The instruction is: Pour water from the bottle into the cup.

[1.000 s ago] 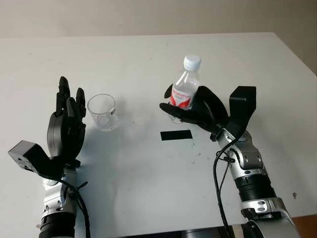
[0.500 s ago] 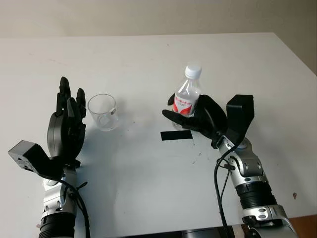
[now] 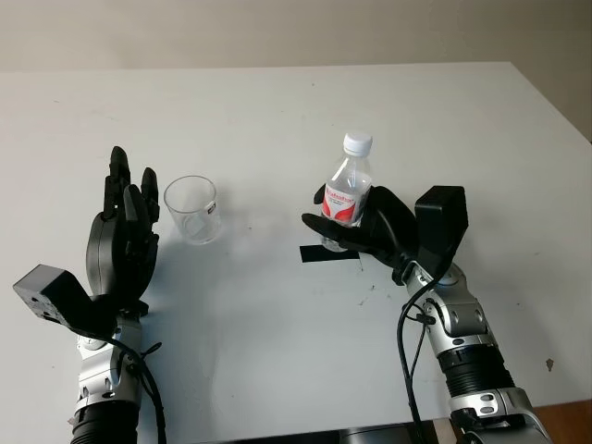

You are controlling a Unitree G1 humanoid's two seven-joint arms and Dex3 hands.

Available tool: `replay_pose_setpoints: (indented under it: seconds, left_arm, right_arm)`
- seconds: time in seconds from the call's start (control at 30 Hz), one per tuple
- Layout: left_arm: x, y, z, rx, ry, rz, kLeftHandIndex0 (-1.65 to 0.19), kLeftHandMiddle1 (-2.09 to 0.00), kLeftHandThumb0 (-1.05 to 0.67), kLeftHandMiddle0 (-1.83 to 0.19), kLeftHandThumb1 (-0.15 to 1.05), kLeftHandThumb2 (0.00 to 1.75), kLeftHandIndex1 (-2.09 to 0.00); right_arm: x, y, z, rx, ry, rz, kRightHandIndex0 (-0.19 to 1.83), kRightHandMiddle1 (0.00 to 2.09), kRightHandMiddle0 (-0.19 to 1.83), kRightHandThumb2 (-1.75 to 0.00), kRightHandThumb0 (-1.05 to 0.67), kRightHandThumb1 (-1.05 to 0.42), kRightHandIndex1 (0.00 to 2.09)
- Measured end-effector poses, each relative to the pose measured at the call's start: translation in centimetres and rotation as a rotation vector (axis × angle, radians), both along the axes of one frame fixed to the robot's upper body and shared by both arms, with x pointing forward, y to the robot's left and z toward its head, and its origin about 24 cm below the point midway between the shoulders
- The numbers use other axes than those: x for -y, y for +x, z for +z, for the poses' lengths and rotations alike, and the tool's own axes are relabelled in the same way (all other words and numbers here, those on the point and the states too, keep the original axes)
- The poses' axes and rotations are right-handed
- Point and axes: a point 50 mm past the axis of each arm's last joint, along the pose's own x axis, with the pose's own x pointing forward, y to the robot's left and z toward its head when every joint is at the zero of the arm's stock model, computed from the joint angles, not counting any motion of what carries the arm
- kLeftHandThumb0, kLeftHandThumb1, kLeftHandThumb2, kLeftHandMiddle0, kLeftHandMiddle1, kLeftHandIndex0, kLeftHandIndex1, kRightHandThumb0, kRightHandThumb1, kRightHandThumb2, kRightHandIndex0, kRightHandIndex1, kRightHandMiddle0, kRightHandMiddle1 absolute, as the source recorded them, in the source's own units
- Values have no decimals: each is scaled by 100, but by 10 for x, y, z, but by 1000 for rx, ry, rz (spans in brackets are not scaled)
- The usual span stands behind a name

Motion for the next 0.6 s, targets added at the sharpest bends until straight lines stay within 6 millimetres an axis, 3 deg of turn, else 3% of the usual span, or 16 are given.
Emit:
replay_pose_setpoints:
  seconds: [0.37,0.6]
  left_arm:
    - [0,-1,-2,-8,-3,0,16,0,-86,5,105,54,0]
    - [0,-1,-2,-7,-5,0,16,0,-86,5,105,56,0]
  right_arm:
    - [-1,0,-5,8,-38,-2,105,209,-18,-30,-22,-105,209]
    - [-2,1,-6,20,-61,-1,44,209,1,-10,-36,-105,209]
